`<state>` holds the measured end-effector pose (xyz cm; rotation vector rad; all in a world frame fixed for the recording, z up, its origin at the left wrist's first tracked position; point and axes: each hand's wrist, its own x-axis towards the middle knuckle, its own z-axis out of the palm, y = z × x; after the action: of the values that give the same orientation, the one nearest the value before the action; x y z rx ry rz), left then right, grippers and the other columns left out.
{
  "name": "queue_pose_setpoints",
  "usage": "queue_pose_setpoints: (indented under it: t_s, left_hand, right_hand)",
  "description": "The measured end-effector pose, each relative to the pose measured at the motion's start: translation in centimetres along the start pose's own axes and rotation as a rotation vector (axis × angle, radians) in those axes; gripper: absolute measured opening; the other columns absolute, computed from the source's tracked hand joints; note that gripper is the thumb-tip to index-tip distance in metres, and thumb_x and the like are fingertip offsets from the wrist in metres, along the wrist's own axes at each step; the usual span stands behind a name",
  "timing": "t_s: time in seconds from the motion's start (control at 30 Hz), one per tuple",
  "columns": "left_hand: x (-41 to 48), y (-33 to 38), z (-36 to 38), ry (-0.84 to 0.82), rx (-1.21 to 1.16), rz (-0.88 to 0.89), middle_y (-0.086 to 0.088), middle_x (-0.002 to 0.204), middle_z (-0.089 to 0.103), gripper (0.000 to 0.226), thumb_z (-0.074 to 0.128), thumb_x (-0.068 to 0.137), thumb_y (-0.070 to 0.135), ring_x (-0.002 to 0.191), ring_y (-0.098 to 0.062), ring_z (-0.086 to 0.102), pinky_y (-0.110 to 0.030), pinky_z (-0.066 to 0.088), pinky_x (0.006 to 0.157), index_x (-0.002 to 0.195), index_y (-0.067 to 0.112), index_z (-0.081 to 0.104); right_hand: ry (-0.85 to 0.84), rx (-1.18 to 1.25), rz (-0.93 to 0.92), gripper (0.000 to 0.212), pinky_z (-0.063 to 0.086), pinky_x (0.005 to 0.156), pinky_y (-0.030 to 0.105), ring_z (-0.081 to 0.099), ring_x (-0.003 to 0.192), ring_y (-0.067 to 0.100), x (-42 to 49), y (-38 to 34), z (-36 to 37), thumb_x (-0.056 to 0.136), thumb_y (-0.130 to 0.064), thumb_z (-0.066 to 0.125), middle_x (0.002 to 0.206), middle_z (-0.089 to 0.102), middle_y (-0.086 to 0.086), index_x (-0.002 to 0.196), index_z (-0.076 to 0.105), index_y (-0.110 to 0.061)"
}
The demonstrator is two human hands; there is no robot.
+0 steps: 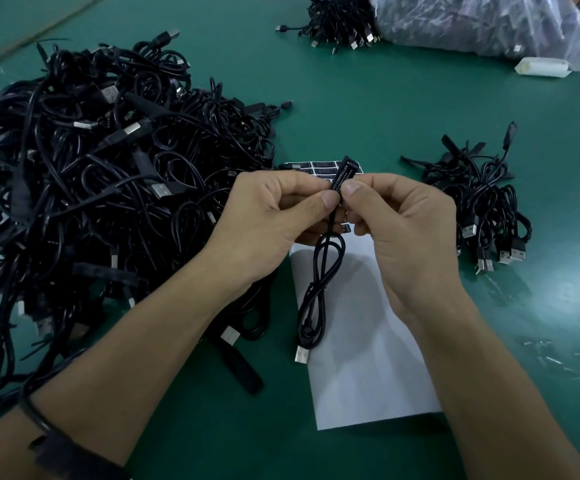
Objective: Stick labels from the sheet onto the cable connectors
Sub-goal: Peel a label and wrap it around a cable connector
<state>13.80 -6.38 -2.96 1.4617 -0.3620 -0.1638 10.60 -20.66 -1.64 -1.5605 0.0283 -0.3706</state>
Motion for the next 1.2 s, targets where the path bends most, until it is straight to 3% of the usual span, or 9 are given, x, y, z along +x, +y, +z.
queue_pose_setpoints:
  t_s: [0.47,0.83,1.2]
  left_hand:
    - [0.05,0.06,-0.05,0.007,0.031,-0.015,-0.005,0.083,0.079,0.011,0.067,0.094,0.007,0.075,-0.017,0.076,-0.022,0.059,0.066,0.095,0.013,0.075]
    - [0.02,-0.02,0.02,0.019,0.035,-0.020,-0.009,0.084,0.078,0.010,0.067,0.094,0.007,0.078,-0.023,0.077,-0.036,0.062,0.075,0.097,0.011,0.075]
    - [0.06,0.04,0.15,0.041,0.021,-0.007,-0.007,0.081,0.078,0.012,0.067,0.094,0.004,0.075,-0.022,0.077,-0.028,0.063,0.070,0.092,0.011,0.076]
  right_hand:
    - [-0.022,0.022,0.027,0.020,0.048,0.055,0.010,0.060,0.054,-0.002,0.14,-0.02,-0.15,0.092,0.001,0.064,0.058,0.067,-0.008,0.076,0.071,-0.010]
    - [-0.039,0.075,0.061,0.019,0.048,0.054,0.011,0.061,0.054,0.000,0.20,-0.05,-0.30,0.092,0.002,0.063,0.059,0.067,-0.006,0.077,0.071,-0.008]
    - [0.014,-0.014,0.012,0.018,0.047,0.054,0.010,0.060,0.053,-0.002,-0.03,-0.21,0.00,0.090,0.000,0.068,0.058,0.068,-0.008,0.076,0.072,-0.011]
